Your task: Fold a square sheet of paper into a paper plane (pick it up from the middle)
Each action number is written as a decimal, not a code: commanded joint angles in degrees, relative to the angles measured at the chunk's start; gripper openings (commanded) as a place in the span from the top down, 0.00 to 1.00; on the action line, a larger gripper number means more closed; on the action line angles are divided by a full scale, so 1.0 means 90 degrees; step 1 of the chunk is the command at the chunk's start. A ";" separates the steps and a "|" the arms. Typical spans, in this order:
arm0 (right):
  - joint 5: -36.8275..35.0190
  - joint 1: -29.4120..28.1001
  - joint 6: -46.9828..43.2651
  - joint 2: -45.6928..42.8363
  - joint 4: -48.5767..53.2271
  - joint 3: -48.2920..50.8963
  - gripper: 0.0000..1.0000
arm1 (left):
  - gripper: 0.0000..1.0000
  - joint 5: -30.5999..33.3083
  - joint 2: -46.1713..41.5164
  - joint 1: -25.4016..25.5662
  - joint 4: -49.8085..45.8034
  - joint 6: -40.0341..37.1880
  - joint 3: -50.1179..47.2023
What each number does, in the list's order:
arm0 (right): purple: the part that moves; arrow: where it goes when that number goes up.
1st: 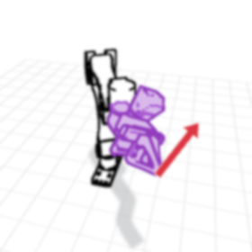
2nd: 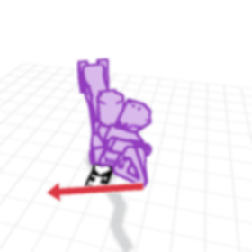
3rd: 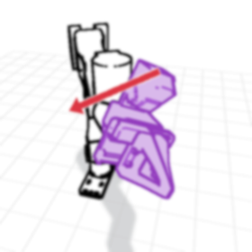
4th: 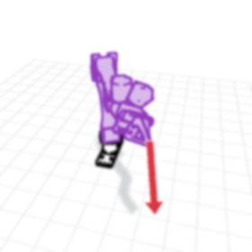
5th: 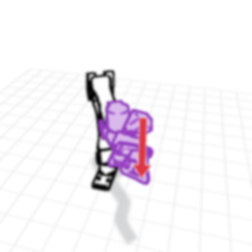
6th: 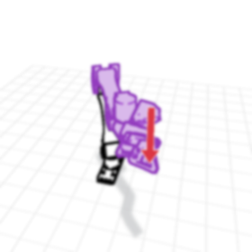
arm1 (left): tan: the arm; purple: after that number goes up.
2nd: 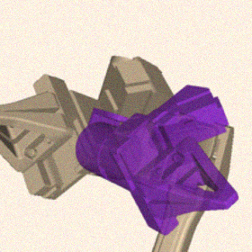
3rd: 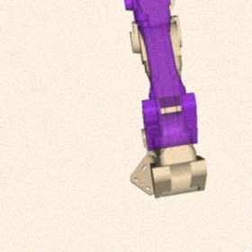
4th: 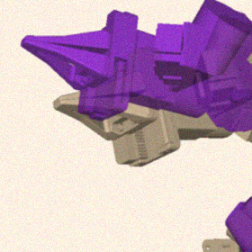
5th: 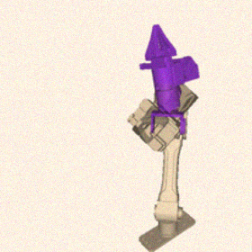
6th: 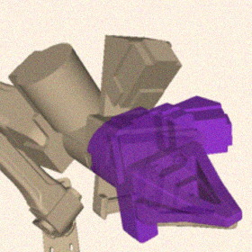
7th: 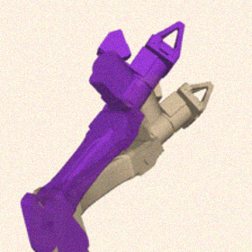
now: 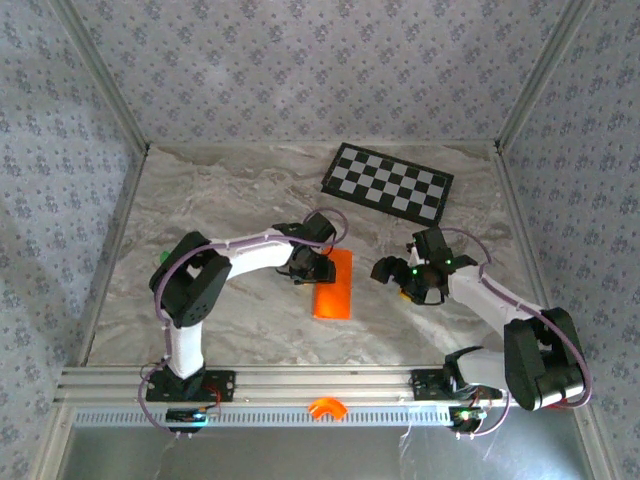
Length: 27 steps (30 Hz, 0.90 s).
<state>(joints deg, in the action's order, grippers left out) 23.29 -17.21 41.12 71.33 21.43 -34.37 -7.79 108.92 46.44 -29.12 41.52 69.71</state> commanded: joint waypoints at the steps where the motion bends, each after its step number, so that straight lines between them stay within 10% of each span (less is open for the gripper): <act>1: -0.0015 0.0045 0.0065 -0.0035 0.0083 0.0059 0.11 | 0.47 0.0426 0.0632 0.0034 -0.0035 -0.0130 -0.0182; 27: 0.0126 0.0028 0.0113 0.0014 -0.0034 0.0099 0.11 | 0.44 0.0484 0.0639 0.0026 0.0016 -0.0561 -0.0109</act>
<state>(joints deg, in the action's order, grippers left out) 23.38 -17.10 41.15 71.35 21.10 -33.87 -6.79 109.25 46.96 -29.93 37.95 70.37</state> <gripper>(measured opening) 0.892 0.556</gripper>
